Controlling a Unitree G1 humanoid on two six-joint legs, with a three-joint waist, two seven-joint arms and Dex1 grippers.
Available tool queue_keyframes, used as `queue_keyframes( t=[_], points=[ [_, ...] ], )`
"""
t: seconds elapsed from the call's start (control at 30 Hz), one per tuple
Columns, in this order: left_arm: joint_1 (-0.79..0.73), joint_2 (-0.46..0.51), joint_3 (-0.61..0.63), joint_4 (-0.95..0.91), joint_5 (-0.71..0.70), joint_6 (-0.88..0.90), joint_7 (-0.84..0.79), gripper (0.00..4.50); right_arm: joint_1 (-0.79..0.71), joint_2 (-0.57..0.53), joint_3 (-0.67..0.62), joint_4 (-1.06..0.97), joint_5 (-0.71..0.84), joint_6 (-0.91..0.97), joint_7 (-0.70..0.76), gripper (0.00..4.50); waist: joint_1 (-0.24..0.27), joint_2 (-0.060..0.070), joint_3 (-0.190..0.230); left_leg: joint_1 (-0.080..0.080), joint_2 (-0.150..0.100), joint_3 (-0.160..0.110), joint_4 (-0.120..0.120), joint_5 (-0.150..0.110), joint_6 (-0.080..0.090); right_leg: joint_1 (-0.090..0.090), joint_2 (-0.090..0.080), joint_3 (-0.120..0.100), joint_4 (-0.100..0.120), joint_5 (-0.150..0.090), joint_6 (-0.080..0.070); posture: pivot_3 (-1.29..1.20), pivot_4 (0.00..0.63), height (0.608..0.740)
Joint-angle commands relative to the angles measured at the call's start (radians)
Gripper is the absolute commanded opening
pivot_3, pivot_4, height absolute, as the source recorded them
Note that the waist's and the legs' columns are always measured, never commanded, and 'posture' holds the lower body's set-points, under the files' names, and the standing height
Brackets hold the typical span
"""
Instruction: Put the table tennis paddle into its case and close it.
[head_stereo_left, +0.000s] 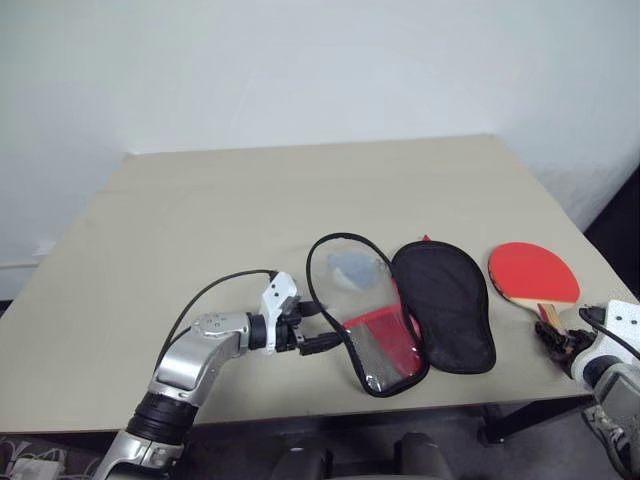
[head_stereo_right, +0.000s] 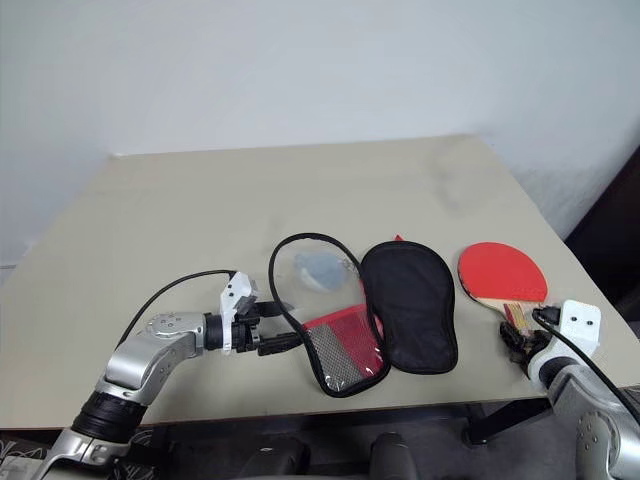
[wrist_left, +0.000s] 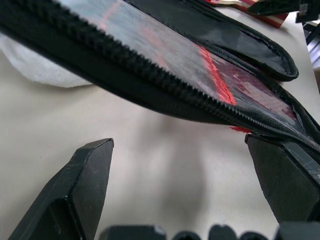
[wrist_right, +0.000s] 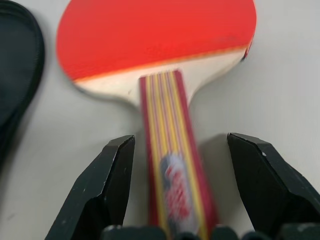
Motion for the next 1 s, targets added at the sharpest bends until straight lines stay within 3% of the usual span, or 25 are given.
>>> queue_keyframes(
  t=[0.03, 0.2, 0.27, 0.4, 0.67, 0.83, 1.0],
  points=[
    [0.007, -0.001, 0.020, -0.056, -0.010, -0.004, 0.011, 4.50, -0.033, -0.025, 0.033, 0.043, -0.030, -0.035, 0.041, 3.19, 0.000, -0.003, 0.000, 0.000, 0.000, 0.000, 0.000, 0.000, 0.000, 0.000, 0.000, 0.000, 0.000, 0.000, 0.000, 0.00, 0.000, 0.740],
    [0.029, 0.004, 0.027, -0.073, -0.013, 0.002, 0.021, 4.50, -0.058, -0.036, 0.052, 0.077, -0.041, -0.028, 0.069, 3.02, -0.002, -0.010, 0.000, 0.001, 0.001, 0.003, 0.001, 0.000, 0.000, 0.000, 0.000, 0.002, 0.000, 0.001, 0.001, 0.00, 0.000, 0.740],
    [0.036, 0.007, 0.029, -0.078, -0.012, 0.000, 0.023, 4.50, -0.062, -0.033, 0.053, 0.077, -0.049, -0.030, 0.070, 2.65, -0.002, -0.011, 0.000, 0.002, 0.001, 0.004, 0.001, -0.001, 0.001, 0.001, 0.000, 0.003, -0.001, 0.001, 0.002, 0.00, 0.000, 0.740],
    [0.041, 0.010, 0.033, -0.082, -0.014, 0.000, 0.024, 4.50, -0.064, -0.021, 0.059, 0.065, -0.058, -0.037, 0.070, 1.22, -0.002, -0.012, 0.000, 0.001, 0.001, 0.005, 0.004, -0.003, 0.003, 0.002, 0.000, 0.004, -0.001, 0.001, 0.002, 0.00, 0.000, 0.740],
    [0.040, 0.015, 0.035, -0.089, -0.019, 0.011, 0.020, 4.50, -0.075, -0.001, 0.004, 0.030, -0.034, -0.010, 0.055, 1.17, -0.002, -0.012, 0.000, 0.001, 0.001, 0.006, 0.008, -0.005, 0.004, 0.002, 0.001, 0.005, -0.002, 0.002, 0.003, 0.00, 0.000, 0.740],
    [0.034, 0.026, 0.033, -0.084, -0.018, 0.019, 0.010, 4.50, -0.120, 0.017, -0.094, -0.132, 0.112, 0.074, 0.053, 1.17, 0.000, -0.005, 0.001, 0.000, 0.000, 0.007, 0.008, -0.005, 0.004, 0.000, 0.000, 0.007, -0.001, 0.002, 0.004, 0.00, 0.000, 0.740],
    [0.017, 0.031, 0.026, -0.072, -0.017, 0.028, 0.000, 4.50, -0.153, 0.071, -0.069, -0.311, 0.180, 0.143, -0.039, 1.17, 0.001, -0.005, 0.000, -0.002, 0.000, 0.008, 0.008, -0.005, 0.005, -0.001, 0.000, 0.008, -0.001, 0.003, 0.005, 0.00, 0.000, 0.740]
  ],
)
